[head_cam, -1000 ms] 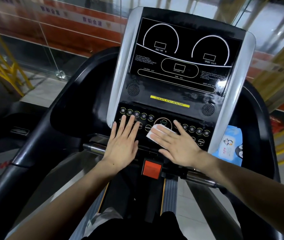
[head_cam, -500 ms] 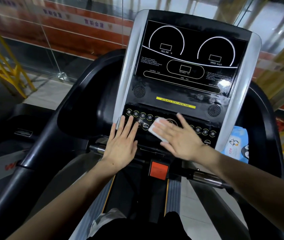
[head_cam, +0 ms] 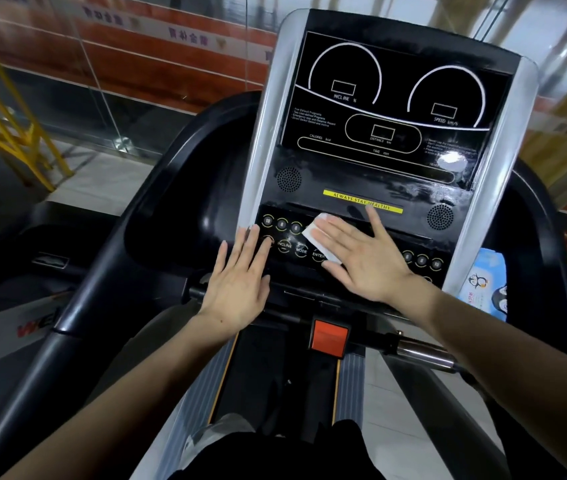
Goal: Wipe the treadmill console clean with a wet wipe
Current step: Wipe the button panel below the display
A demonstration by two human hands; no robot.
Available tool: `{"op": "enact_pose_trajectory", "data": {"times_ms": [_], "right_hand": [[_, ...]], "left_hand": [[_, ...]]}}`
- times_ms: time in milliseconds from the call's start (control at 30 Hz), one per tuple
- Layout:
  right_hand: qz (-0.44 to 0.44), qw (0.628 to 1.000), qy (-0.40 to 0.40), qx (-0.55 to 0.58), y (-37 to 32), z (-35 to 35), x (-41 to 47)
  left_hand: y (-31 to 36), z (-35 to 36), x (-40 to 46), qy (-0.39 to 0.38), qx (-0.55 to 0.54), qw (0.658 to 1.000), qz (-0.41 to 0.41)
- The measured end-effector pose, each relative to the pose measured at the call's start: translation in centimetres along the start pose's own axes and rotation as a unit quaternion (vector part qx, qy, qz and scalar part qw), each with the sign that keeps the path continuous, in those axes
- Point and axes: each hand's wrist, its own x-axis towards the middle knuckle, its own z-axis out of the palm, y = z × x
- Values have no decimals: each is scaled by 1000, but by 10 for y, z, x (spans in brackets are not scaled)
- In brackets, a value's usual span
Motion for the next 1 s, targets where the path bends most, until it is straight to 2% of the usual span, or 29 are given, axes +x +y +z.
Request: {"op": "enact_pose_trajectory", "data": {"times_ms": [100,233,300,433,533,700,767,900,1000], "right_hand": [[33,999,3,18,-20,6,-3],[-67,997,-25,36,-39,19,-16],[-75,997,-17,32,-29,14,-8],[5,1000,2,13,-17,1,13],[49,999,-2,22,-37,4,12],[-47,998,-22,42,-48,15,-5],[-56,998,-22,32,-40,11,1],[19,1000,-5,10,-28,0,24],[66,997,-5,39,-46,2,24]], "left_hand": [[-1,-2,2,-2,-7,1000,-2],[-3,-3,5,-7,-11,1000,-11],[-4,-2,6,-12,-12,1000,-15],[-3,-2,6,-9,-11,1000,-14],[-5,-4,6,-10,-15,1000,-17],[-9,-7,7,-13,-27,999,-30],[-12,-8,7,-14,-29,999,-34],[-14,-12,6,-21,-33,999,-26],[-18,-16,7,-32,-54,998,-15]]}}
